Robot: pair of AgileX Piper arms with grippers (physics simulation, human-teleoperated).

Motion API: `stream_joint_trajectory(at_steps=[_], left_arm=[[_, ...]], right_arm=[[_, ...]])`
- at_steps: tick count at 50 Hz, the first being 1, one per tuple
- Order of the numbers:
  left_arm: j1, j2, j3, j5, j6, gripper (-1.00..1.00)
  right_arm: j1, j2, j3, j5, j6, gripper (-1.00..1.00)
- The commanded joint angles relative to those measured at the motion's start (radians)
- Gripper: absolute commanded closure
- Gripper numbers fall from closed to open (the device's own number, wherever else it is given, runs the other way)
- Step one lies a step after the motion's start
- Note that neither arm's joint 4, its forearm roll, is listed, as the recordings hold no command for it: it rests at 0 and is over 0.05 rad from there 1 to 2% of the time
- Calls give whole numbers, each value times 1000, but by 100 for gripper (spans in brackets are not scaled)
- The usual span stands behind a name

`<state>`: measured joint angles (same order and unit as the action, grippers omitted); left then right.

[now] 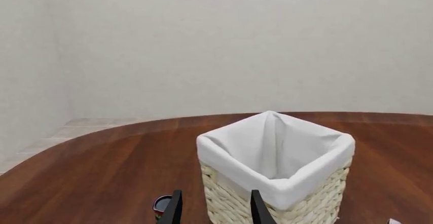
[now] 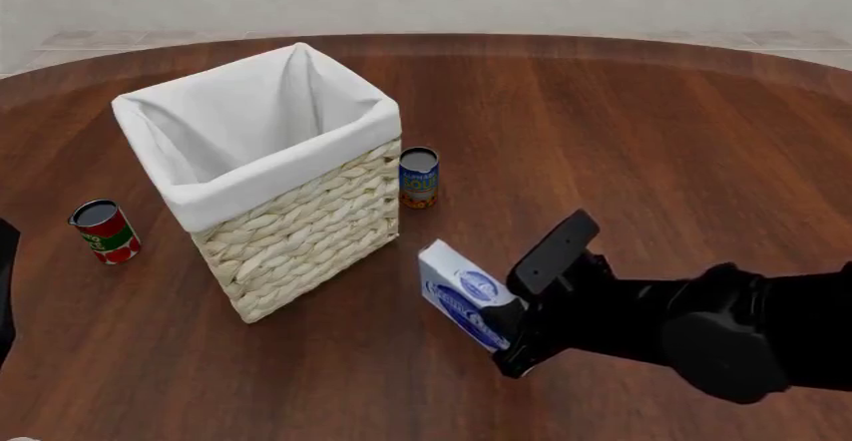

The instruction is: Pick up the cream cheese box, and put it in the basket.

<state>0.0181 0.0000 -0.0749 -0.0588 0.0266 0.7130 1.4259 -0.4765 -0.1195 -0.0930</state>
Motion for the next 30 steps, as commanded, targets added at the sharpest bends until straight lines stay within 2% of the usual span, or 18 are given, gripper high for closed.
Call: stream_joint_trajectory(at_steps=[1,16,30], left_arm=[[0,0,-1,0,-2,-100],[-3,0,-3,3,-3,-100],[-5,0,-3,3,-6,-100]], right_arm=[[3,-41,-8,21,7,100],[16,-86,-7,47,4,100],[30,-156,-30,117,-7,100]])
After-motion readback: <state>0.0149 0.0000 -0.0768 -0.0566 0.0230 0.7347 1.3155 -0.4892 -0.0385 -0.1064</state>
